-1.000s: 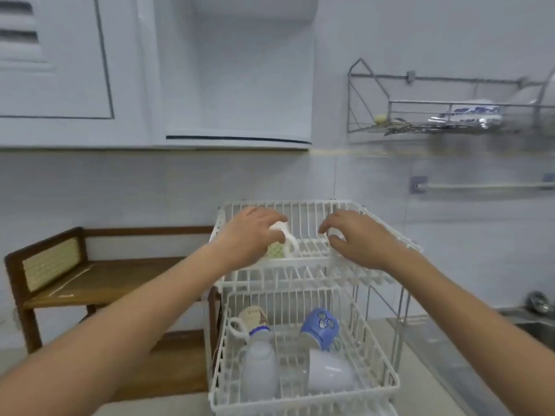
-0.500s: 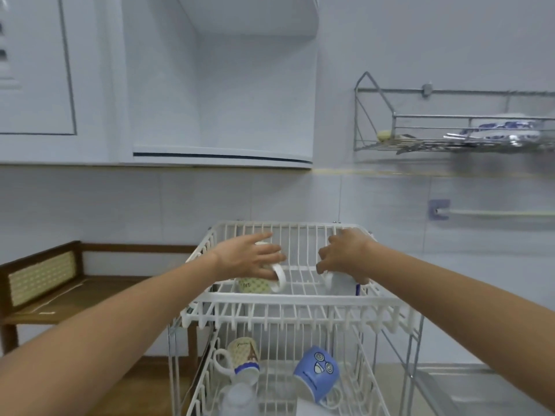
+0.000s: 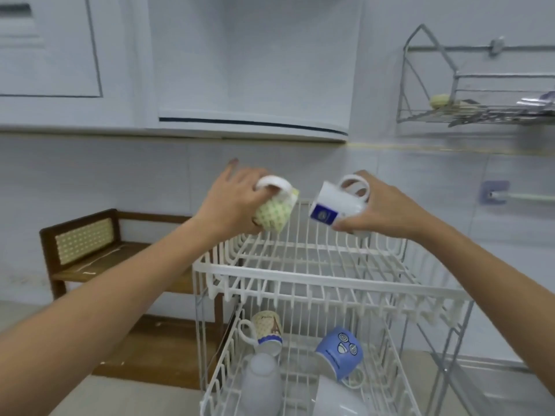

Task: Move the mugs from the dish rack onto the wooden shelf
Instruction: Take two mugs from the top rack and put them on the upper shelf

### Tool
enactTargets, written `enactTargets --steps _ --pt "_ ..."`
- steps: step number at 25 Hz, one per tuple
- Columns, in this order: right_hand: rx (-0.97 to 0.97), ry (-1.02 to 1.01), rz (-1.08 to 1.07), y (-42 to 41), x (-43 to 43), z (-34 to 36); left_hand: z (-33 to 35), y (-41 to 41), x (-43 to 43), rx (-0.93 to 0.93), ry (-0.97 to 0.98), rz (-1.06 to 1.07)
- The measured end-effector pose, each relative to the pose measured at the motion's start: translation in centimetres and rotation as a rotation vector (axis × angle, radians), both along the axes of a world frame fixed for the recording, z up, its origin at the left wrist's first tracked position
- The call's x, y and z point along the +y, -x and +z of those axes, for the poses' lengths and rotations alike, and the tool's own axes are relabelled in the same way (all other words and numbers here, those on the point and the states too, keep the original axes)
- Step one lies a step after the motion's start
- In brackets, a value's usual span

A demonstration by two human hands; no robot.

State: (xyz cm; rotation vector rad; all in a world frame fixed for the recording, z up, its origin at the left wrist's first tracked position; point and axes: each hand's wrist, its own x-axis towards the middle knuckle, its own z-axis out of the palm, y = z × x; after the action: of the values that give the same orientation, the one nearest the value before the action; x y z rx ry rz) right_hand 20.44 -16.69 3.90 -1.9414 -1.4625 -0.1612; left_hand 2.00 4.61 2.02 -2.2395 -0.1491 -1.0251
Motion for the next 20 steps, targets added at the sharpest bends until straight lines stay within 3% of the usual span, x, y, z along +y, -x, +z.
enactTargets --steps 2,4,8,10,15,20 --pt "0.282 -0.179 0.131 2.5 0.7 -0.2 -0.2 3.0 1.4 -0.211 0.148 0.007" --pt "0.473 -0.281 0.232 5.5 1.9 -0.5 -1.7 6.1 2.9 -0.399 0.443 0.001" --pt "0.777 -0.312 0.441 12.6 6.0 -1.3 -6.0 10.9 7.0 -0.675 1.185 -0.187" --pt "0.845 -0.299 0.479 16.3 8.9 -1.7 -7.8 13.0 10.3 -0.737 1.403 -0.198" --pt "0.760 -0.328 0.329 24.2 18.9 -4.6 -11.3 17.2 18.6 -0.736 1.620 -0.049" --pt "0.807 -0.359 0.103 26.3 29.1 -9.1 -13.8 18.9 24.1 -0.664 1.591 0.148"
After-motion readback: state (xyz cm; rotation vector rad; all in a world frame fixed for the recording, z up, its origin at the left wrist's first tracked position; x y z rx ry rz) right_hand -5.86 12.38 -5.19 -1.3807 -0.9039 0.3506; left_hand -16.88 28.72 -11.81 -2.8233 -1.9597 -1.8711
